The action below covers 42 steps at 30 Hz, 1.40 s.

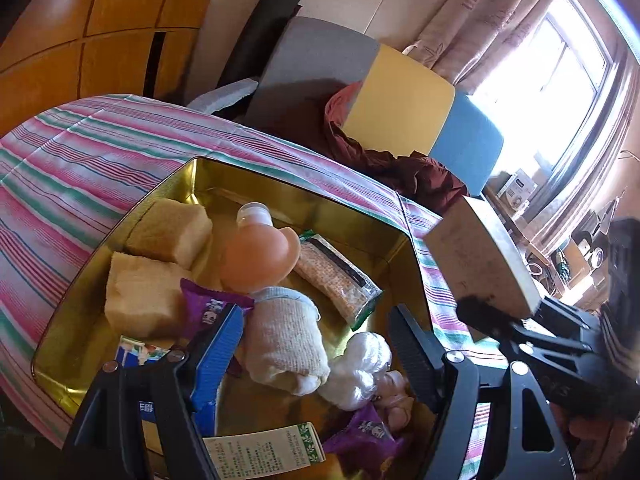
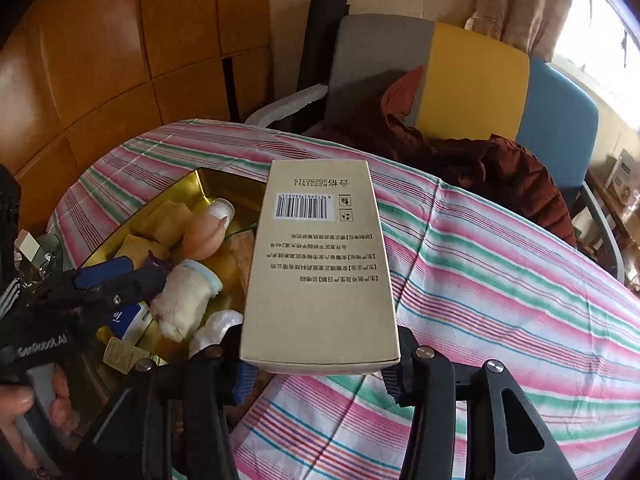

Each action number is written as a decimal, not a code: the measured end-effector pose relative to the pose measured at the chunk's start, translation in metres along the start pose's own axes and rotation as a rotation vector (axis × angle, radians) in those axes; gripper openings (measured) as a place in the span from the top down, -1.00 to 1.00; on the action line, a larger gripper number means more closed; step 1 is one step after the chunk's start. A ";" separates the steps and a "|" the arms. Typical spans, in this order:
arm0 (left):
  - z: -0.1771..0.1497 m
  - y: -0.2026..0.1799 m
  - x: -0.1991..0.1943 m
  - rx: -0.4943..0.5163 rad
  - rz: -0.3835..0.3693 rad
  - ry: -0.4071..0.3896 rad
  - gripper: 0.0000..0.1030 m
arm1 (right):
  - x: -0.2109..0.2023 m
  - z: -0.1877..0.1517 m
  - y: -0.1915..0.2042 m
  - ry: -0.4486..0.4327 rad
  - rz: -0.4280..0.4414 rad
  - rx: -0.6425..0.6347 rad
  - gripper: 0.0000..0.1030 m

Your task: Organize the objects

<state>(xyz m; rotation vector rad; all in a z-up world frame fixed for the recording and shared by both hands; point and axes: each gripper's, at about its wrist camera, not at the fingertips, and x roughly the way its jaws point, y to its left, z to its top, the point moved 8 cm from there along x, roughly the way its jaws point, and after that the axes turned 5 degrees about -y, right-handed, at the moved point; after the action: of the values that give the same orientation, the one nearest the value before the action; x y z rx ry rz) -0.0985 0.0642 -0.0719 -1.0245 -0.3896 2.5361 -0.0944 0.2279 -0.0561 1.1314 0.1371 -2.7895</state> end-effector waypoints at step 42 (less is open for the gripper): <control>-0.006 0.016 -0.014 -0.013 0.022 -0.010 -0.47 | 0.057 0.018 0.015 0.140 0.086 -0.021 -0.05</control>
<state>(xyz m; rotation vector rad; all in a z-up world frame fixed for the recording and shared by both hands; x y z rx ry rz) -0.0886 0.0450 -0.0740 -1.0265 -0.4004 2.5622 -0.1452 0.2058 -0.0840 1.2958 0.1285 -2.6276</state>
